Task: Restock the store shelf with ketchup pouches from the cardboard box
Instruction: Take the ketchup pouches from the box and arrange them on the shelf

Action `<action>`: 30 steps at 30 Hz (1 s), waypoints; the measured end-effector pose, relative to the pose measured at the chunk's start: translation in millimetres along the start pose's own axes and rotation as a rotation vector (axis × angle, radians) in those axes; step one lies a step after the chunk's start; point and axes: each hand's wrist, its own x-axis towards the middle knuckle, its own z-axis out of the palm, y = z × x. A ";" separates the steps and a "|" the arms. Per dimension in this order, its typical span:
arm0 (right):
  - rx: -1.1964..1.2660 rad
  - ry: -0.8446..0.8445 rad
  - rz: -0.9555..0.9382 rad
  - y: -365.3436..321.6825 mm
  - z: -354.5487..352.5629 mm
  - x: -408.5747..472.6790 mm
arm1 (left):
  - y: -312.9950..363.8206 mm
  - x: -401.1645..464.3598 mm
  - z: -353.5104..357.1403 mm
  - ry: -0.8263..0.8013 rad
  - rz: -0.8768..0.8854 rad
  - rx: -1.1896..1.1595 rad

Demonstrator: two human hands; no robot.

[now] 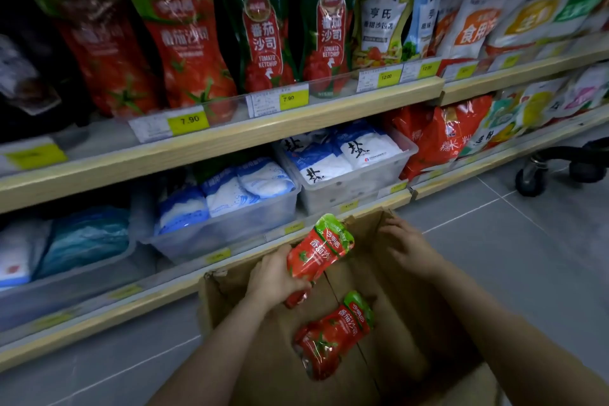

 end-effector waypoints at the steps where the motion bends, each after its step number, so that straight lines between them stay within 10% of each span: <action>1: 0.015 -0.019 0.024 -9.7 -3.8 0.7 | 3.2 -3.7 -11.7 0.019 0.008 -0.030; 12: 1.029 0.009 0.061 -198.2 -47.3 18.1 | 20.6 -43.4 -122.0 0.191 0.139 -0.202; 18: 0.797 -0.064 -0.149 -258.7 -57.8 24.5 | 3.5 -61.3 -155.3 0.048 0.150 -0.407; 30: 0.408 0.190 -0.384 -296.9 -89.5 59.2 | -9.2 -63.5 -247.1 0.446 0.225 -0.482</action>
